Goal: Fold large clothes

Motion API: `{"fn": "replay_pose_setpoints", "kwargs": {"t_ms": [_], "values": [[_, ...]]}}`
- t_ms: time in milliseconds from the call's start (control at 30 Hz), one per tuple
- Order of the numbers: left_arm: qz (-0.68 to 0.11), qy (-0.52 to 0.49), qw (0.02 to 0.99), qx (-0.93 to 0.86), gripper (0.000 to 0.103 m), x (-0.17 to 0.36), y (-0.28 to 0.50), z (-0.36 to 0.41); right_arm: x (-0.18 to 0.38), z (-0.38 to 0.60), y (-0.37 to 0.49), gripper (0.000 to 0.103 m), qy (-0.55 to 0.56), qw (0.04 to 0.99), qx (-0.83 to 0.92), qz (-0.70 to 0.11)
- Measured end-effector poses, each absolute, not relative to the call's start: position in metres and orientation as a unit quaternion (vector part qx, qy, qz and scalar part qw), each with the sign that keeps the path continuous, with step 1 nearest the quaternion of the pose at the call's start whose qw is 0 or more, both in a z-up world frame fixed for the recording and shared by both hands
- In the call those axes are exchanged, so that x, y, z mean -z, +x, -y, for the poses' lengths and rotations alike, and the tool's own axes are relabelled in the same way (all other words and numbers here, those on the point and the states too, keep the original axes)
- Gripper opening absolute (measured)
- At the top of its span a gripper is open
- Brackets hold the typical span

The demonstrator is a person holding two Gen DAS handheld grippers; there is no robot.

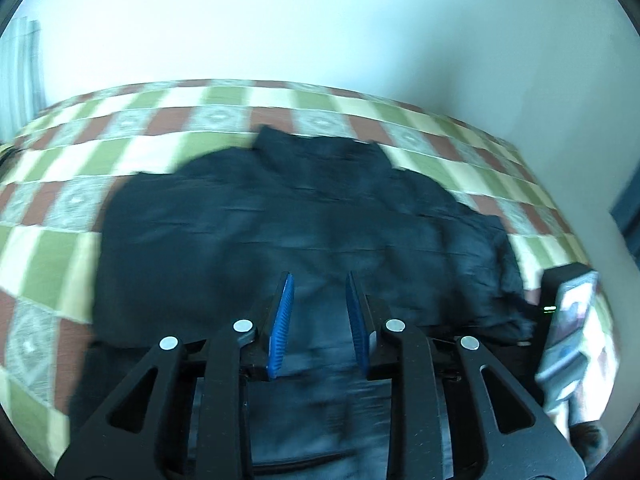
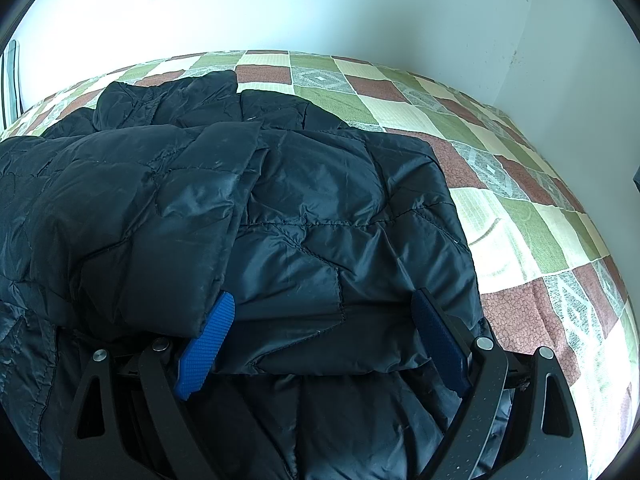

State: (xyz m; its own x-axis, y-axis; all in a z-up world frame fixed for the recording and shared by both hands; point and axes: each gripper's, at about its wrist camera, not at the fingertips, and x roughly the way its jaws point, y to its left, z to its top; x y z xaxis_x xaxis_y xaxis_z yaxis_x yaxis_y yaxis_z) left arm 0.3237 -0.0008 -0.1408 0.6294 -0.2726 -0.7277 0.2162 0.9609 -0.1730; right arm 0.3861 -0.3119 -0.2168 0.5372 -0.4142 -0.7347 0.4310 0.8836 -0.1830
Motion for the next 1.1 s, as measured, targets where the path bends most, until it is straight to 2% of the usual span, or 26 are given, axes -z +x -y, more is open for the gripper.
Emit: {"fn": "replay_pose_setpoints", "kwargs": {"t_ms": [200, 333, 767, 967, 1100], "values": [[-0.41, -0.056, 0.91, 0.043, 0.028, 0.151, 0.328, -0.076, 0.216, 0.312, 0.385, 0.089, 0.009, 0.876, 0.242, -0.417], [-0.415, -0.069, 0.907, 0.024, 0.028, 0.158, 0.331, -0.101, 0.206, 0.314, 0.382, 0.088, 0.014, 0.88, 0.239, -0.41], [-0.403, -0.087, 0.911, 0.013, 0.029, 0.158, 0.334, -0.126, 0.125, 0.306, 0.368, 0.088, 0.046, 0.911, 0.213, -0.351], [-0.404, -0.086, 0.911, 0.009, 0.029, 0.16, 0.337, -0.131, 0.127, 0.314, 0.366, 0.088, 0.085, 0.908, 0.2, -0.357], [-0.405, -0.083, 0.911, 0.01, 0.03, 0.162, 0.341, -0.129, 0.148, 0.313, 0.393, 0.071, 0.103, 0.901, 0.172, -0.385]]}}
